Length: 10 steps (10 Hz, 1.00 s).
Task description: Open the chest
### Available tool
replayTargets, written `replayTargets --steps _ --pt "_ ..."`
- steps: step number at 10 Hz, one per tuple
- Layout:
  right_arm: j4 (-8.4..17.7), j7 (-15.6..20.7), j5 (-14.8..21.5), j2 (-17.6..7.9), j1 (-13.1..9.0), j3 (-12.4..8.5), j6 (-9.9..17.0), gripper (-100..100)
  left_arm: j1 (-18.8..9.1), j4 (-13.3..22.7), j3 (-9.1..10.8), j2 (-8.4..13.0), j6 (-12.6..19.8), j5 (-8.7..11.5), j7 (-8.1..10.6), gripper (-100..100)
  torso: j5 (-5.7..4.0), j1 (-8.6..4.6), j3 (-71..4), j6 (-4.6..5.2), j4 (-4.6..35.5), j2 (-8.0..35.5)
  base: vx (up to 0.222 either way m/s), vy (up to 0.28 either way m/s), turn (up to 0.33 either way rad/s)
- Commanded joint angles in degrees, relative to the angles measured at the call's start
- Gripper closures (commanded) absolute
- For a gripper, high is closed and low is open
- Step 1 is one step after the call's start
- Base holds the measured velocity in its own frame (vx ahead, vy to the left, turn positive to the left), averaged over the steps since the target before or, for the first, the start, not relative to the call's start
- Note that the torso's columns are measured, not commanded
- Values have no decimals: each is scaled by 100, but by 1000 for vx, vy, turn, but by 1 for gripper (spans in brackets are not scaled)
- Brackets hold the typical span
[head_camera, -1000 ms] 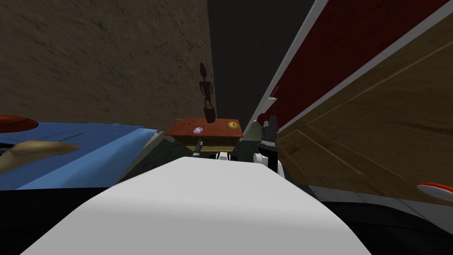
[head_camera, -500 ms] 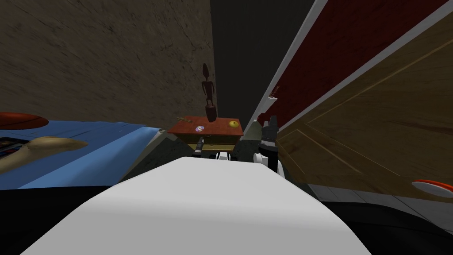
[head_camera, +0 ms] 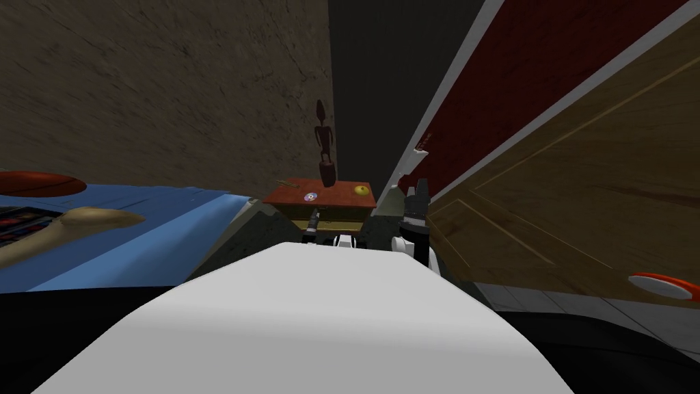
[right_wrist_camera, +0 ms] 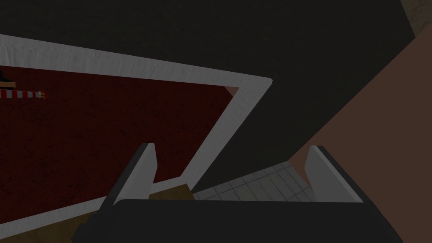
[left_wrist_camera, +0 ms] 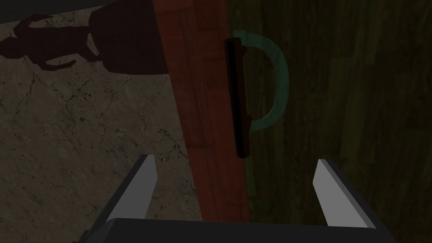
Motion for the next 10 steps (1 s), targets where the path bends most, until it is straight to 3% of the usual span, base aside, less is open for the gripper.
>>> replayTargets --steps 1,2,3,10 --pt "0 0 0 0 0 0 0 0 -78 75 9 -274 -5 3 -5 -100 0 0 1 0 0 1 -18 4 4" --pt "0 0 0 0 0 0 0 0 -88 64 11 -418 12 3 -8 -100 0 0 1 0 0 1 -12 2 4" --pt "0 0 0 0 0 0 0 0 -43 -2 3 -335 42 -1 -7 -100 0 -1 1 0 0 1 0 0 0" --pt "0 0 0 0 1 0 0 0 1267 -1382 -300 -426 122 722 -607 -100 0 -1 4 0 2 6 56 33 -198"
